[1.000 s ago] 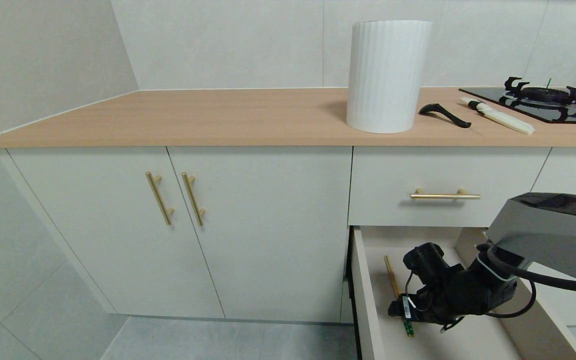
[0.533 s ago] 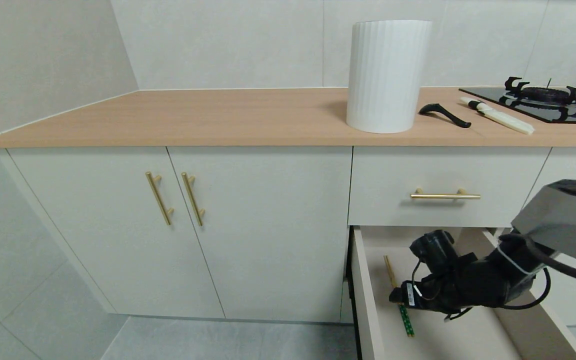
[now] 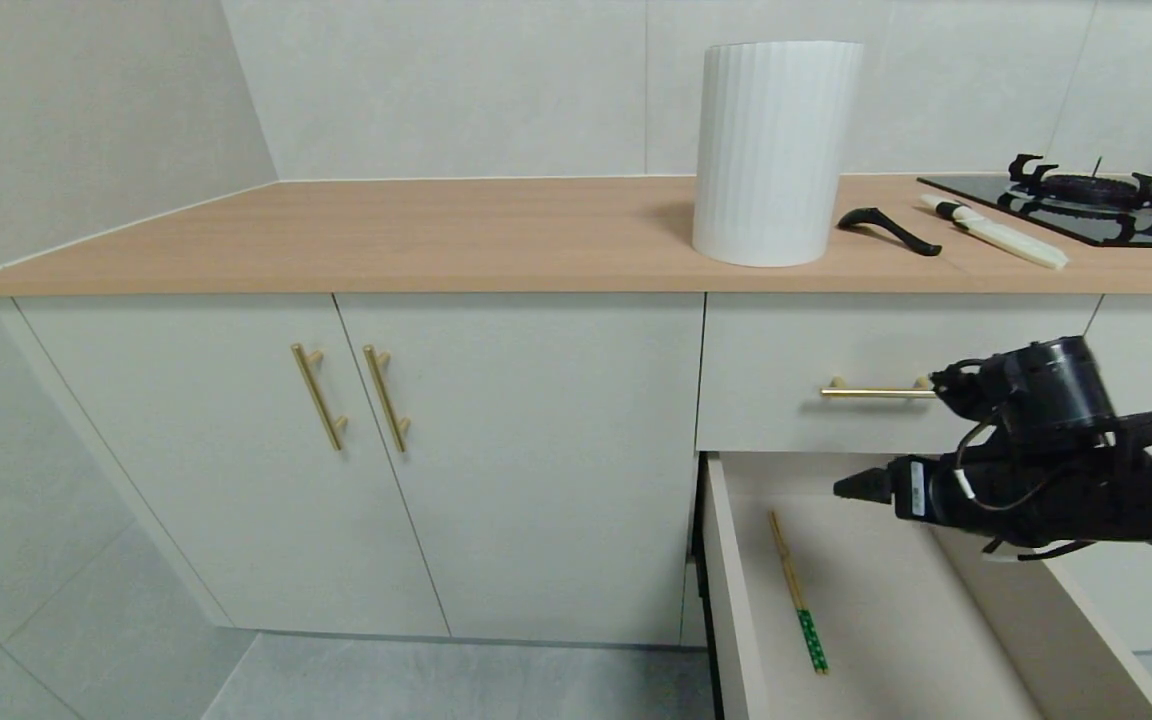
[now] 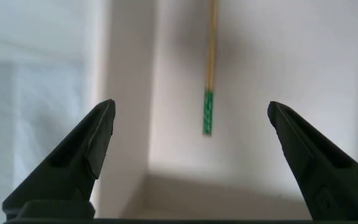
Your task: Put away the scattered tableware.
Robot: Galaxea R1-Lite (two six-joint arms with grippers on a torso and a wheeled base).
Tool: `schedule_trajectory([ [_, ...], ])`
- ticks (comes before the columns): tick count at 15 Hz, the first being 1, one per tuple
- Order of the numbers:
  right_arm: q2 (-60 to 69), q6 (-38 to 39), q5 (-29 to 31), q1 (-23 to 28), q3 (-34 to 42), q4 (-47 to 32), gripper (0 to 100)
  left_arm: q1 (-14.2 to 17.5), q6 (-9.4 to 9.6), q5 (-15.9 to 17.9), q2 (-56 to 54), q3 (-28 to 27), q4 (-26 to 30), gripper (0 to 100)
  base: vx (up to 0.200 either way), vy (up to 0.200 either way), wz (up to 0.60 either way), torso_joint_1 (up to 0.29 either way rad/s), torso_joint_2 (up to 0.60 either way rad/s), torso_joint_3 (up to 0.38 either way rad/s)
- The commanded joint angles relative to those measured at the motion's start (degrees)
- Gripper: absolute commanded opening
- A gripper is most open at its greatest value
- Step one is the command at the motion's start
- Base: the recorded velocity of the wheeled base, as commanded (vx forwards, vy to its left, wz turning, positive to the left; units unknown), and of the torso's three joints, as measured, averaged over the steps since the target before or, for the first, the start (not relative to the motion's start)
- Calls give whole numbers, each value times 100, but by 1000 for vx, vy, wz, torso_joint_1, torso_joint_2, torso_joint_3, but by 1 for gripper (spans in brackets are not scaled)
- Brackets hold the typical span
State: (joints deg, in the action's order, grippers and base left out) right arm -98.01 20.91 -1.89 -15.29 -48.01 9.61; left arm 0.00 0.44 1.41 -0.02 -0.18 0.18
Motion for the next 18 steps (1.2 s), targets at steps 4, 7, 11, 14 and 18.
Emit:
schedule_trajectory([
  [4, 1223, -271, -22, 421, 2, 33, 100, 0, 0, -1, 2, 1, -1, 100, 0, 0, 0, 0, 0, 0],
  [7, 1452, -280, -13, 421, 2, 33, 100, 0, 0, -1, 2, 1, -1, 100, 0, 0, 0, 0, 0, 0],
  [11, 1548, -553, -13, 421, 107, 41, 100, 0, 0, -1, 2, 1, -1, 100, 0, 0, 0, 24, -118, -95],
  [14, 1548, -553, -13, 421, 125, 41, 100, 0, 0, -1, 2, 1, -1, 100, 0, 0, 0, 97, -255, -310],
  [18, 1557, -561, -13, 421, 142, 41, 100, 0, 0, -1, 2, 1, -1, 100, 0, 0, 0, 138, -540, -311],
])
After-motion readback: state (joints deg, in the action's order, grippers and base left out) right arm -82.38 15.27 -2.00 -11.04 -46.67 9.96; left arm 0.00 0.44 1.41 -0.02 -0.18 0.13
